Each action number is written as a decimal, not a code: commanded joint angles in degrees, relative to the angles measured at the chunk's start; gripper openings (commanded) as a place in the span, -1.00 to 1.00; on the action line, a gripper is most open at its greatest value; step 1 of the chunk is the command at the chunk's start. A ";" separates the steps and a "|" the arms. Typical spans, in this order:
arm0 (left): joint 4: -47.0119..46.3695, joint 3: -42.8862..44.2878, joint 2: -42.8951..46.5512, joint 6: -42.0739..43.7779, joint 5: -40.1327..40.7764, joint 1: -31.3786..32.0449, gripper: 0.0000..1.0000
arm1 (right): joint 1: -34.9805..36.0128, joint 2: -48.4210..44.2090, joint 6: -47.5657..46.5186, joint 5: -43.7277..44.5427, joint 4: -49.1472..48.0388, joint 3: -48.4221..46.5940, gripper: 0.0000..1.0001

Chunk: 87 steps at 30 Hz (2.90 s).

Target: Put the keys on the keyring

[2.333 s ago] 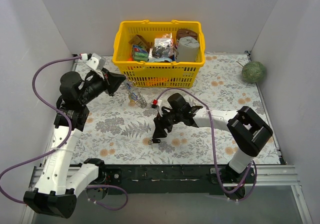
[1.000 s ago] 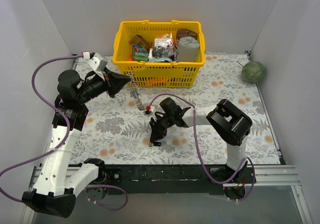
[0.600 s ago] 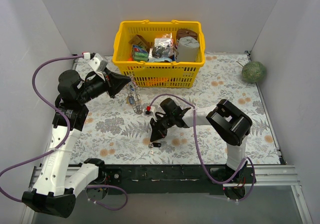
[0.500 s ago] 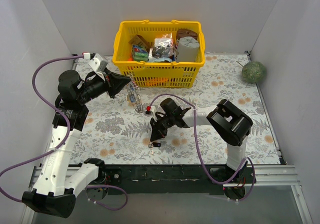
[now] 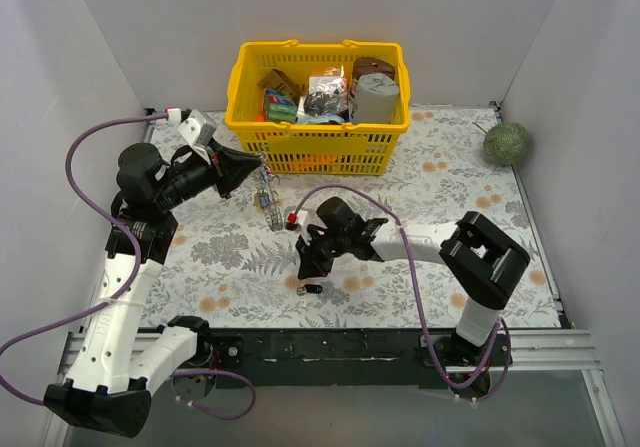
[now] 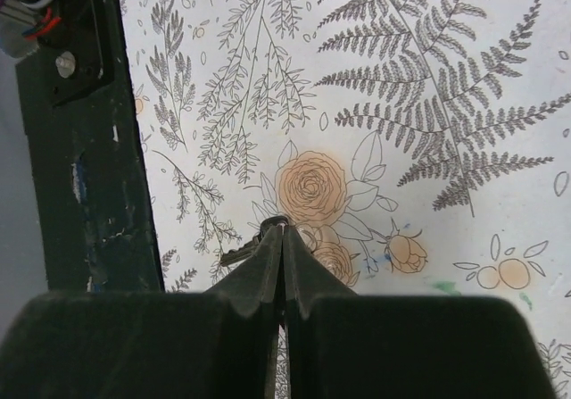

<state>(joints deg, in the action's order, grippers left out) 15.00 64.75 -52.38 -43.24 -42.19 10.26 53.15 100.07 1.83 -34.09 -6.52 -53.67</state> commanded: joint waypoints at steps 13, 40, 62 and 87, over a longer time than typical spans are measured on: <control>-1.65 -1.20 2.37 0.26 0.53 0.20 -1.00 | 12.95 3.37 6.43 36.28 14.34 -6.97 0.15; -2.26 -1.73 1.84 0.53 0.18 0.20 -1.00 | 12.68 -2.59 13.99 48.41 17.24 -1.43 -0.07; -2.44 -2.70 2.37 0.53 -0.52 0.20 -1.00 | 19.36 0.03 13.91 43.75 17.33 -5.31 0.07; -3.14 -3.40 1.67 0.35 -0.96 0.20 -1.00 | 8.64 -7.95 16.55 52.81 18.57 8.14 -0.12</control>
<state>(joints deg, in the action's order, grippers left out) 14.41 61.67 -51.42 -42.87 -42.52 10.26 63.77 93.71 20.43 16.49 6.42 -49.50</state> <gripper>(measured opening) 0.018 0.436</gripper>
